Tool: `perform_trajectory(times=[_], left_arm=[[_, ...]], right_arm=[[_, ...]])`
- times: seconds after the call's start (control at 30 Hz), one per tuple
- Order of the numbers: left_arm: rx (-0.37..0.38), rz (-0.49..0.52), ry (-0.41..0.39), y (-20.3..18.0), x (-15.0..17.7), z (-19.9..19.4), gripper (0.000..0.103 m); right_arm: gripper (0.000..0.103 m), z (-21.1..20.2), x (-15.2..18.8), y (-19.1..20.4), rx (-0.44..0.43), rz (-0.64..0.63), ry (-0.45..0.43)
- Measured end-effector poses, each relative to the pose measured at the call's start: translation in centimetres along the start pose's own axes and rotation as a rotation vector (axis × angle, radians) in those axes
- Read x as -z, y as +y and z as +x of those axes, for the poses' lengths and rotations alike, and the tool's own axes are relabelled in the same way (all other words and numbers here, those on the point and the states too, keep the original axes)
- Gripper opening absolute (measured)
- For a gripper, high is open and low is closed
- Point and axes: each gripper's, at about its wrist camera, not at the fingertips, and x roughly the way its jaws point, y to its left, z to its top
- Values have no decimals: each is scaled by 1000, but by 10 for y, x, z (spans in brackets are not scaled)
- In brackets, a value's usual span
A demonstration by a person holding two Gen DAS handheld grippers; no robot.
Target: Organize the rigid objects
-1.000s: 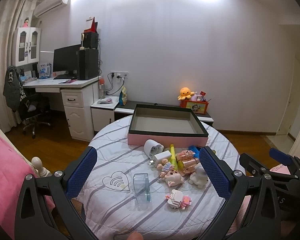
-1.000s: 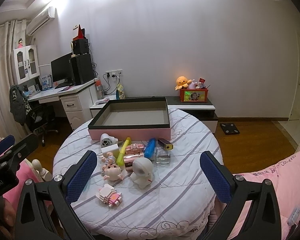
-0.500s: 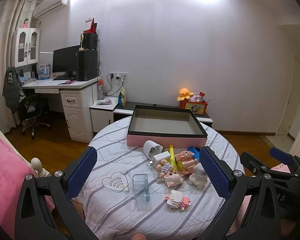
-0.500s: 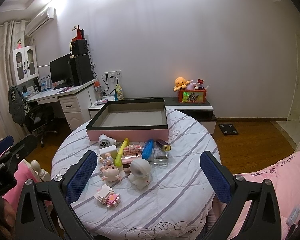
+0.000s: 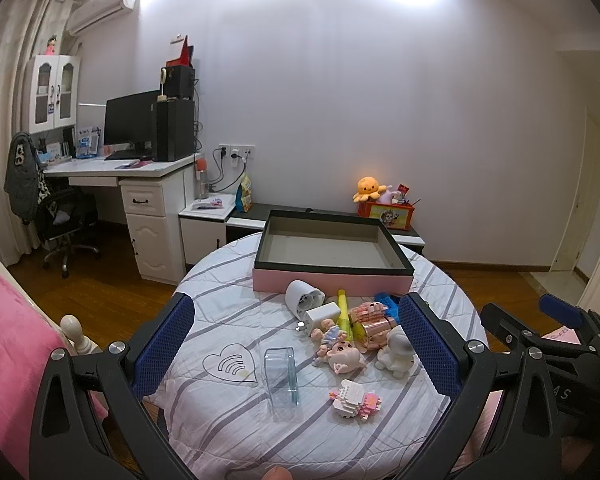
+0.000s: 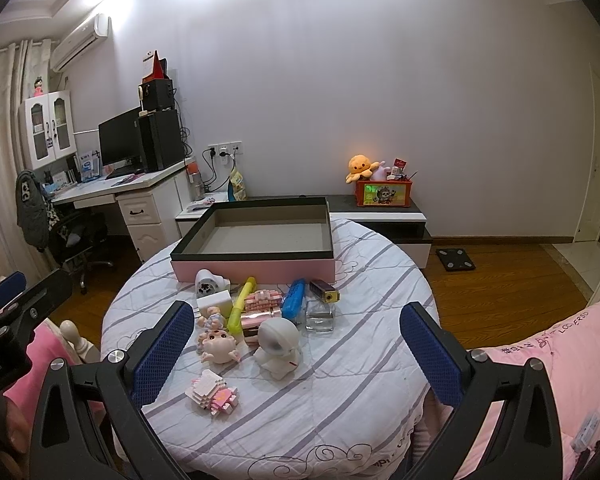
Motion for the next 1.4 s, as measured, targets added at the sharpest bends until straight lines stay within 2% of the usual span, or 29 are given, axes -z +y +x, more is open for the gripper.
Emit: perform_trajectory(times=[0.73, 1.17, 1.3, 1.4], left_arm=[[2, 1, 4, -3, 2, 4, 103], [11, -14, 80, 15, 33, 34, 103], [10, 6, 95, 17, 47, 44, 103], [12, 11, 134, 22, 61, 55, 103]], right_arm=[[103, 3, 3, -1, -2, -7, 6], [103, 26, 14, -3, -8, -7, 63], [103, 37, 22, -3, -27, -12, 90], [103, 52, 31, -1, -78, -22, 133]])
